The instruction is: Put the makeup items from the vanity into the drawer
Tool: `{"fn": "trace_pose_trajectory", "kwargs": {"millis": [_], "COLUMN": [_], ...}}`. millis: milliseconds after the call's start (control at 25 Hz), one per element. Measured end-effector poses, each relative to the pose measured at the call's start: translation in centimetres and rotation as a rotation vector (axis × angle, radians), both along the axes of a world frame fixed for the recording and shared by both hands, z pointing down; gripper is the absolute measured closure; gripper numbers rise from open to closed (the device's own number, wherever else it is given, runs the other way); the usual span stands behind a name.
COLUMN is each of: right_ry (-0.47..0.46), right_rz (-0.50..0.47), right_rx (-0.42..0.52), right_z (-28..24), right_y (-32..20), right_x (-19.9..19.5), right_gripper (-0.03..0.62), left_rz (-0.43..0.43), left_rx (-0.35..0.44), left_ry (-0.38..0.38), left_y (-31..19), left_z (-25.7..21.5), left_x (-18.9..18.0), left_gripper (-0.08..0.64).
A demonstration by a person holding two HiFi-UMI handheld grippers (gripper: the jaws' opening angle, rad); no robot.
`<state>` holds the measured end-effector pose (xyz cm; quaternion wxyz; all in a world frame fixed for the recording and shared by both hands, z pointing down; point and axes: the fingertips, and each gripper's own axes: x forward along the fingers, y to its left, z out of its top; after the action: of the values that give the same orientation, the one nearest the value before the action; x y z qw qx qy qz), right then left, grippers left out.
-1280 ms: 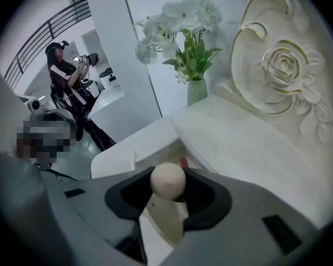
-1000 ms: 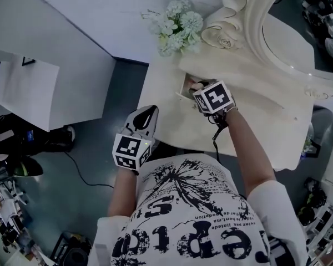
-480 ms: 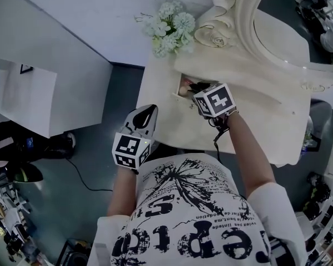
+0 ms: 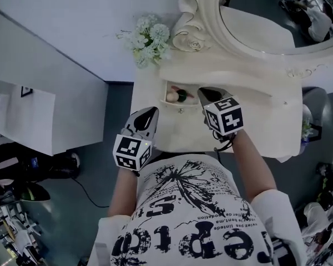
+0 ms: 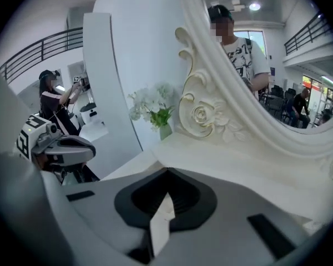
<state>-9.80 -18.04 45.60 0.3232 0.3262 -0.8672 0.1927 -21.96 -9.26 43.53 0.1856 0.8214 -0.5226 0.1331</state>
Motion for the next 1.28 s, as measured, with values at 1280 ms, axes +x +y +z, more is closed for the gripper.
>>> {"fn": "trace_pose_trajectory", "kwargs": {"millis": [1280], "right_ry": [-0.263], "right_rz": [0.178], "right_rx": [0.471], "right_z": [-9.3], "right_y": [2.6], "right_x": [11.6], "right_gripper": [0.575], "left_rz": [-0.012], "left_rx": [0.113], "left_ry": [-0.043], "left_y": [-2.7], "left_z": [-6.8], "left_x": [6.5], "left_gripper": [0.555]}}
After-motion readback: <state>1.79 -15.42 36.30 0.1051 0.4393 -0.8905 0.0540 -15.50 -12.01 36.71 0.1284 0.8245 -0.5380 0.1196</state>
